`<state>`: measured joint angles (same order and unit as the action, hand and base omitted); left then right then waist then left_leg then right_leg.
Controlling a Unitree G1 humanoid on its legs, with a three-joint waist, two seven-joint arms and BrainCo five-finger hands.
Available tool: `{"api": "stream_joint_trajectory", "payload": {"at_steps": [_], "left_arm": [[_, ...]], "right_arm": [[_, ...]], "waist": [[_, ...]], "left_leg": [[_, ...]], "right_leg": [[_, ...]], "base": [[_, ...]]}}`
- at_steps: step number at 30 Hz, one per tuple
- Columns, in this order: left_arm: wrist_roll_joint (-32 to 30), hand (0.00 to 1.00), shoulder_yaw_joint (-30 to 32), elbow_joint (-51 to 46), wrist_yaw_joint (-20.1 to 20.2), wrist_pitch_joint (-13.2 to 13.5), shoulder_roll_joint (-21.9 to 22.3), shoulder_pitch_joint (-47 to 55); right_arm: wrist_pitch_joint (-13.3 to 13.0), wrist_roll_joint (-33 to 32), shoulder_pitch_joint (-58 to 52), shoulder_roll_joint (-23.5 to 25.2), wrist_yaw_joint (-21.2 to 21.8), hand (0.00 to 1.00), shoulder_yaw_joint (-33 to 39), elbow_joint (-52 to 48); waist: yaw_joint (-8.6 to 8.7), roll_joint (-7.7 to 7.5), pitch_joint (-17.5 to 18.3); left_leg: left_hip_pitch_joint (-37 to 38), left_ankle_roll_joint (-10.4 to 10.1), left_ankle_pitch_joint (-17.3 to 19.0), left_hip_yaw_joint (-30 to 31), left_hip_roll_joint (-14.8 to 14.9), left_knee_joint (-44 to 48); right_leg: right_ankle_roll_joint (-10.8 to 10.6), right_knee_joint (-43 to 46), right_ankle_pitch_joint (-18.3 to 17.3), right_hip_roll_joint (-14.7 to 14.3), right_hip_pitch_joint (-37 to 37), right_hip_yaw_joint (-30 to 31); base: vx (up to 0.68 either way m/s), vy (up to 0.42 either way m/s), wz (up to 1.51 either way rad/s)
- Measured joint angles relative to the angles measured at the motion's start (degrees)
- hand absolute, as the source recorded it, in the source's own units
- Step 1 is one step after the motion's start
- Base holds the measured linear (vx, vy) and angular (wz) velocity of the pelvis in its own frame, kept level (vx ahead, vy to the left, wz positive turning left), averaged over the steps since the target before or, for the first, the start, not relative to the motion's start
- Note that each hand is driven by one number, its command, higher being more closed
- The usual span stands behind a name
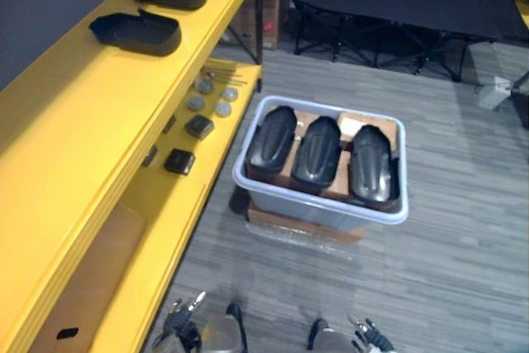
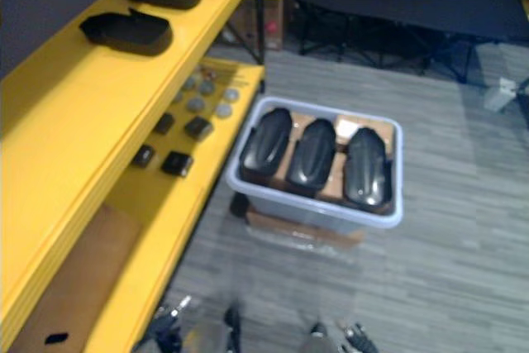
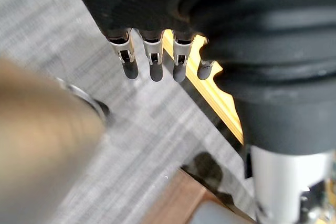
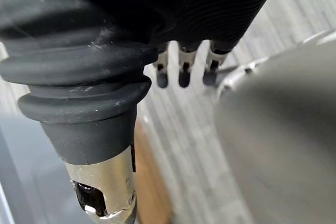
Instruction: Walk over and take plastic housings, then place them on the shelf
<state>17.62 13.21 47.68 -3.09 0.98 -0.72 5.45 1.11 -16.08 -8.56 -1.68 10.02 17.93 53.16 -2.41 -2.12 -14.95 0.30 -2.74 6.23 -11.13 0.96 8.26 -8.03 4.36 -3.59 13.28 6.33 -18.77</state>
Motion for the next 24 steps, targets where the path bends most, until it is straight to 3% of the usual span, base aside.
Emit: {"api": "stream_joint_trajectory", "payload": {"at_steps": [6, 8, 9, 10, 11, 12, 13, 14, 15, 21, 24], "left_arm": [[-0.89, 0.0, -7.15, -0.4, 4.38, 0.09, -1.17, -2.37], [-4.1, 0.0, -8.45, -0.13, 5.42, -0.65, -1.16, -3.16], [-6.07, 0.0, -9.84, 0.02, 6.17, -1.18, -1.42, -3.36], [-7.15, 0.0, -10.18, 0.07, 6.5, -1.28, -1.58, -3.6], [-7.63, 0.0, -12.12, 0.14, 6.8, -1.94, -2.97, -4.09], [-7.57, 0.0, -12.83, 0.26, 6.93, -2.76, -3.8, -4.46], [-7.44, 0.0, -12.99, 0.27, 6.89, -3.15, -4.34, -4.77], [-7.32, 0.0, -13.97, 0.23, 6.92, -3.94, -5.56, -5.31], [-7.2, 0.0, -14.05, 0.36, 6.89, -4.77, -6.57, -5.71], [-6.87, 0.0, -14.54, 0.69, 6.42, -7.39, -6.64, -6.6], [-6.92, 0.0, -14.46, 0.81, 5.62, -7.7, -6.21, -5.02]], "right_arm": [[0.87, -0.22, 2.92, -0.14, -0.67, 0.0, -3.5, 2.28], [1.22, -1.46, 4.2, -0.53, -1.42, 0.0, -3.51, 2.37], [1.26, -1.71, 4.47, -0.76, -1.47, 0.0, -3.5, 2.33], [1.24, -1.71, 4.41, -0.69, -1.47, 0.0, -3.49, 2.37], [0.12, -1.67, 3.66, -0.06, -1.5, 0.0, -3.45, 2.41], [-0.17, -1.54, 3.31, 0.12, -1.36, 0.0, -3.7, 2.4], [-0.16, -1.31, 3.2, 0.08, -1.39, 0.0, -4.08, 2.61], [-0.2, -1.04, 2.92, 0.12, -1.46, 0.0, -4.57, 3.34], [-0.15, -0.76, 2.91, 0.47, -1.46, 0.0, -4.54, 4.38], [0.51, 0.16, 2.37, -1.15, -1.74, 0.0, -1.95, 6.29], [2.06, 1.27, 2.34, -1.46, -1.15, 0.0, -2.14, 6.37]], "waist": [[-0.09, -1.21, 1.26], [0.1, -0.82, 1.31], [0.17, -0.6, 1.25], [0.18, -0.78, 1.13], [0.63, -1.74, 0.29], [1.43, -2.52, 0.67], [1.55, -2.73, 0.7], [1.48, -3.39, 0.71], [1.46, -4.82, 0.58], [2.37, -1.96, 1.1], [1.9, -1.5, 0.88]], "left_leg": [[-0.21, 1.06, 1.96, 2.8, -0.22, 2.41], [0.11, 1.6, 3.91, 2.8, 1.01, 4.6], [1.55, 1.54, 4.89, 2.77, 1.88, 4.62], [2.32, 1.56, 5.2, 2.84, 1.97, 4.56], [4.83, 1.8, 6.2, 4.13, 2.57, 4.81], [4.82, 1.77, 7.15, 4.97, 3.22, 5.97], [4.69, 1.53, 7.7, 5.46, 3.63, 6.81], [4.56, 0.9, 8.63, 5.76, 3.78, 8.04], [4.4, 0.57, 9.49, 5.89, 2.47, 9.04], [-1.61, -0.88, 11.62, 9.4, 4.71, 13.94], [-1.09, -1.49, 11.34, 9.89, 5.85, 14.12]], "right_leg": [[0.49, 0.33, -0.24, -0.19, 2.34, -0.27], [1.7, 7.3, -1.16, -0.25, 0.12, 0.6], [2.02, 16.17, -1.34, 0.05, -3.23, 2.95], [2.08, 20.18, -1.29, 0.39, -4.64, 4.09], [3.18, 29.87, -3.5, 0.98, -8.41, 7.5], [2.93, 28.84, -6.77, -0.47, -8.77, 8.0], [3.3, 26.63, -7.27, -1.28, -8.85, 7.97], [3.3, 20.26, -4.77, -3.07, -9.01, 7.88], [3.17, 16.09, -0.2, -3.12, -9.7, 7.64], [1.91, 7.99, -0.5, -6.4, -7.23, 5.83], [2.4, 4.51, 0.26, -7.66, -4.29, 4.55]], "base": [[0.14, 0.033, 0.22], [0.04, 0.073, -0.06], [0.01, 0.095, -0.07], [0.04, 0.079, 0.09], [0.04, 0.015, 0.35], [0.04, -0.023, 0.44], [0.01, -0.032, 0.38], [0.04, -0.065, 0.23], [0.03, -0.052, 0.1], [0.06, -0.068, 0.21], [0.04, -0.046, 0.18]]}}
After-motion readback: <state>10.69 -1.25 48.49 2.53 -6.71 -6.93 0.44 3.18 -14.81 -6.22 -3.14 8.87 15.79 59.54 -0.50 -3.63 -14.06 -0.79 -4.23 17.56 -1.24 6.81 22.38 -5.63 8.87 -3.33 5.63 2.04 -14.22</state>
